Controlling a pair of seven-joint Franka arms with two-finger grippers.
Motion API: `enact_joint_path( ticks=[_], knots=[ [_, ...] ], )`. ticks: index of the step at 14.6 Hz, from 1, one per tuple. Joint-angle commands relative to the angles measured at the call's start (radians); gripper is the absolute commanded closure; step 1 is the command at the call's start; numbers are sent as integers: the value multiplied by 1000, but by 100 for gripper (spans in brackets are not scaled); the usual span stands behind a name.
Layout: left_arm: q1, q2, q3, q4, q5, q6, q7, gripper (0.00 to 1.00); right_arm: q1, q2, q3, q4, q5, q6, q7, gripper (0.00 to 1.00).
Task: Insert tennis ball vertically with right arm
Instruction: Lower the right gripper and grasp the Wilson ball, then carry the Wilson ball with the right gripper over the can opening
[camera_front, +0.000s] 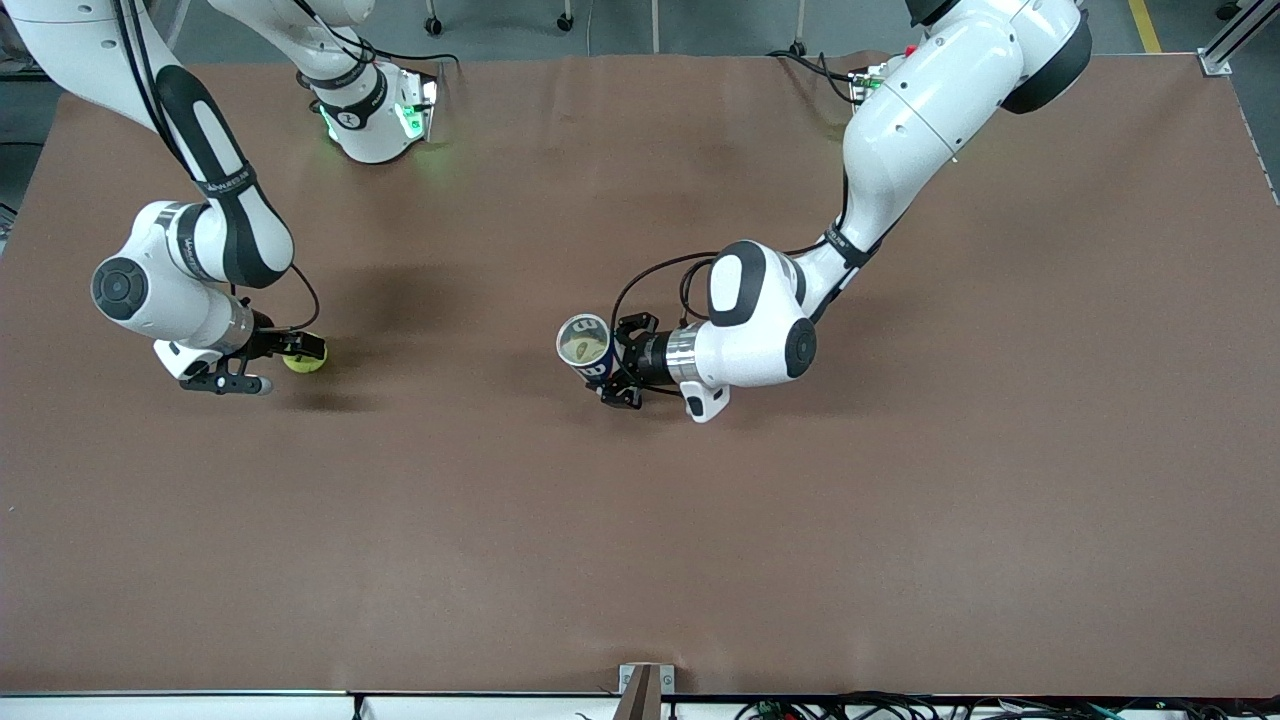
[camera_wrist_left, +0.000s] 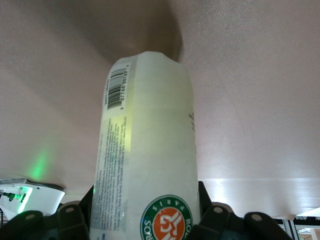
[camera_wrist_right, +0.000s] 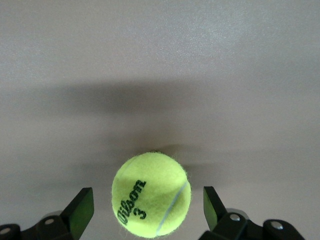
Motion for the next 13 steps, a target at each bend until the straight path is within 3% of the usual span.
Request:
enact_joint_path(
  ticks=[1, 9, 13],
  knots=[
    [-7, 1, 1, 8, -26, 13, 7, 25, -16, -49, 12, -61, -16, 38, -4, 15],
    [-21, 3, -1, 9, -84, 15, 7, 25, -14, -53, 12, -81, -18, 68, -4, 65],
    [-30, 7, -1, 8, -132, 70, 25, 25, -17, -90, 14, -65, -16, -13, 0, 70]
  ],
)
